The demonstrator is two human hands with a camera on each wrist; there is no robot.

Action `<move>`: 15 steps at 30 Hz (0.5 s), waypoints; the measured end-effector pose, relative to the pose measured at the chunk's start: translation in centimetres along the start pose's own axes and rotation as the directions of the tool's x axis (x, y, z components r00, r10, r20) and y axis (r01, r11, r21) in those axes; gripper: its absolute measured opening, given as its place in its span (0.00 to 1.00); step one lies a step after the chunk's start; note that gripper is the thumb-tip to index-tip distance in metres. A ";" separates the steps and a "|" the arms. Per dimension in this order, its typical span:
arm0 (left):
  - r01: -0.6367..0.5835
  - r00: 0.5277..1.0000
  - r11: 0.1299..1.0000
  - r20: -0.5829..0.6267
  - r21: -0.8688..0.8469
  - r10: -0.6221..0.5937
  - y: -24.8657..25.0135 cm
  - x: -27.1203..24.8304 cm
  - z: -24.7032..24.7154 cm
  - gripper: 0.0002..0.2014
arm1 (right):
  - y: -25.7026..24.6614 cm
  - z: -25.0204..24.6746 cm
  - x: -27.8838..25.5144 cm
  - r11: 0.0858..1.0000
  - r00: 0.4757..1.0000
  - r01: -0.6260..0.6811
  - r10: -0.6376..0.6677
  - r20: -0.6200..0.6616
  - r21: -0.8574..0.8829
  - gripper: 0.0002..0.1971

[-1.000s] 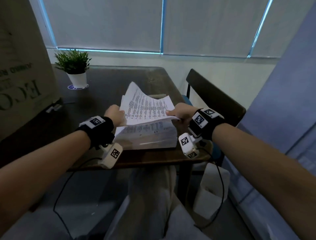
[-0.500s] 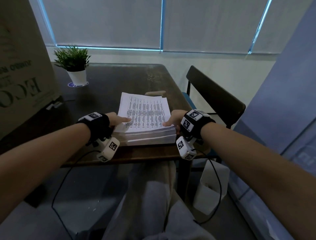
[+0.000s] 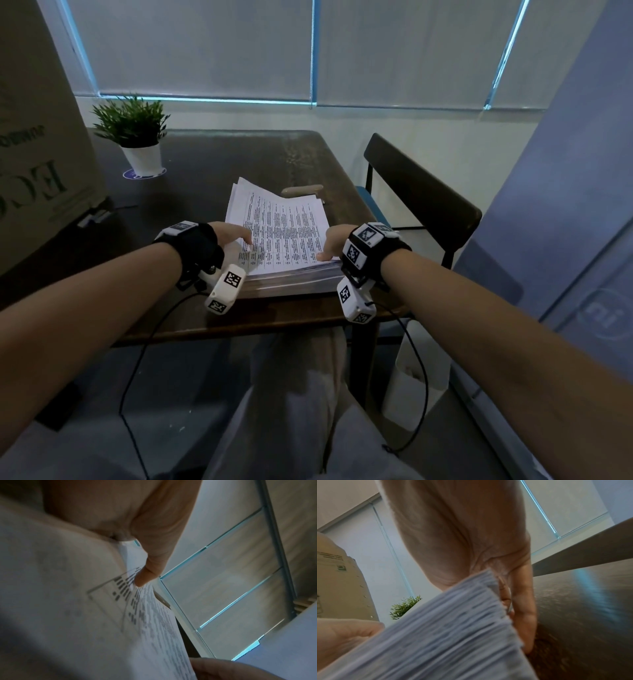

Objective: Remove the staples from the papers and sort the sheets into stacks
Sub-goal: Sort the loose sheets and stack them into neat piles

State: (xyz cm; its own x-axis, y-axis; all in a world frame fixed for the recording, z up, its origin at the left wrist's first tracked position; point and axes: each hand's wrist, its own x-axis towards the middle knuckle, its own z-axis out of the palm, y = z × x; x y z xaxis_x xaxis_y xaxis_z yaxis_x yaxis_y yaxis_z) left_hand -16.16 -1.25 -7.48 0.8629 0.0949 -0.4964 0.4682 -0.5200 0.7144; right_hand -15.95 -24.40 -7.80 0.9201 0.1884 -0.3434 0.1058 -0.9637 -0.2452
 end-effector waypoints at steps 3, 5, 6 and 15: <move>-0.032 0.996 0.998 -0.088 -0.053 0.027 -0.6 1.3 -0.3 0.19 | -0.1 0.1 0.0 1.000 1.000 -0.011 0.011 0.001 0.022 0.27; -0.042 0.996 0.995 -0.078 -0.095 0.035 -1.3 2.3 -0.4 0.20 | 0.0 0.3 0.4 0.998 0.999 -0.032 0.031 0.023 0.050 0.28; -0.047 0.997 0.992 -0.066 -0.117 0.040 -1.3 2.3 -0.4 0.17 | -0.1 0.3 0.4 0.998 0.999 -0.030 0.028 0.030 0.047 0.28; -0.351 0.936 0.857 -0.160 -0.378 0.313 -0.8 0.3 -0.1 0.23 | 2.1 1.2 0.2 0.933 0.996 -0.090 0.091 0.014 0.348 0.23</move>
State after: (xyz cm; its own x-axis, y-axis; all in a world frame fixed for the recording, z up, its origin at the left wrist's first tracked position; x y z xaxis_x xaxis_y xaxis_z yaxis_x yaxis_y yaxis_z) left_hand -16.26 -0.74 -8.15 0.9847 0.0621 -0.1626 0.1705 -0.1577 0.9727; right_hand -16.02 -26.17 -9.49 0.9207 0.1028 -0.3765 -0.1151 -0.8502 -0.5138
